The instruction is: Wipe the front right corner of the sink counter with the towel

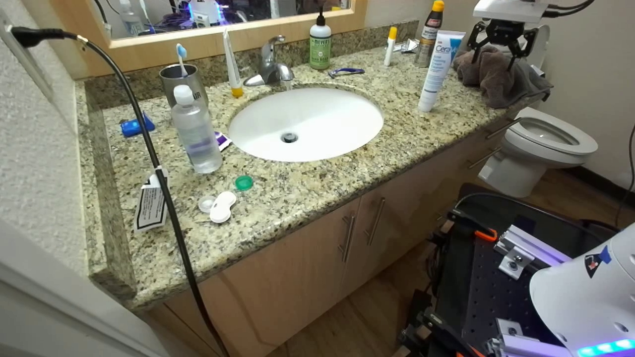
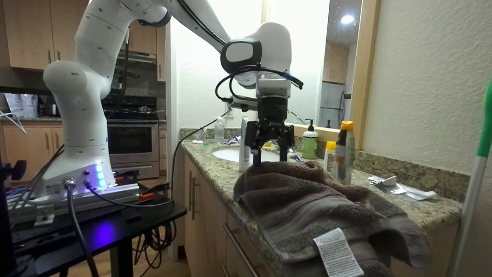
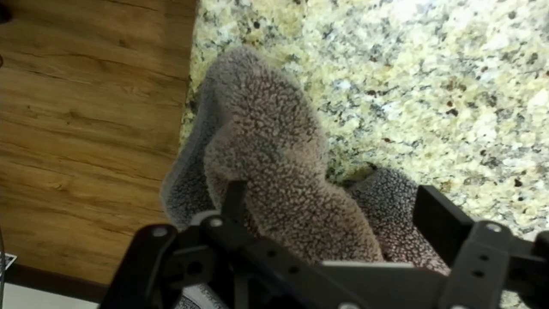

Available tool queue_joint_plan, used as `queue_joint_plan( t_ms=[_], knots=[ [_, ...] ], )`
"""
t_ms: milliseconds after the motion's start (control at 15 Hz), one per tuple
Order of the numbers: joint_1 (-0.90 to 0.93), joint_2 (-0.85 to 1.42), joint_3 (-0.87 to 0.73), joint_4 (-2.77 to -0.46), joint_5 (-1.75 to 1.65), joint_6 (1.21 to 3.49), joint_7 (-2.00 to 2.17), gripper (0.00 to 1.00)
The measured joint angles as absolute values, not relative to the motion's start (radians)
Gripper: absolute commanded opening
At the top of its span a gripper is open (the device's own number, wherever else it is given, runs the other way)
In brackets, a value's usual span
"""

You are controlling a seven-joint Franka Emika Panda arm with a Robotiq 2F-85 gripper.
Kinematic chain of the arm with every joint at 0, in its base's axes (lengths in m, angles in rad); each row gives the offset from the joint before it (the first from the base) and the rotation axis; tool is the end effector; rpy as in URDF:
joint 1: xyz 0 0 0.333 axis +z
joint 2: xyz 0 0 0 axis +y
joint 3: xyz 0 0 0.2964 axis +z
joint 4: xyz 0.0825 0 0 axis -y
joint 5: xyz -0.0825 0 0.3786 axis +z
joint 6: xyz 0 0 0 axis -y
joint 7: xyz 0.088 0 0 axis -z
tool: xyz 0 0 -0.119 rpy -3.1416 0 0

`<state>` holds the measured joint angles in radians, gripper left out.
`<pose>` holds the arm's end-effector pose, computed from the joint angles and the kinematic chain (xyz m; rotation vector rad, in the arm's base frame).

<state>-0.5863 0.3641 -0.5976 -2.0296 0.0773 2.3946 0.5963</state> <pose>0.2313 -0.5463 0.2760 1.8558 -2.3339 0.0330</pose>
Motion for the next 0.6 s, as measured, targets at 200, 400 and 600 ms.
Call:
queue_joint_plan(
  t_ms=[200,400,600],
  knots=[
    [-0.582,0.4,-0.607,-2.014,0.075,2.404,0.624,1.0],
    [-0.582,0.406,-0.61,-2.01,0.075,2.399,0.625,1.0],
    [-0.584,0.425,-0.62,-2.009,0.077,2.398,0.637,0.75]
  ],
)
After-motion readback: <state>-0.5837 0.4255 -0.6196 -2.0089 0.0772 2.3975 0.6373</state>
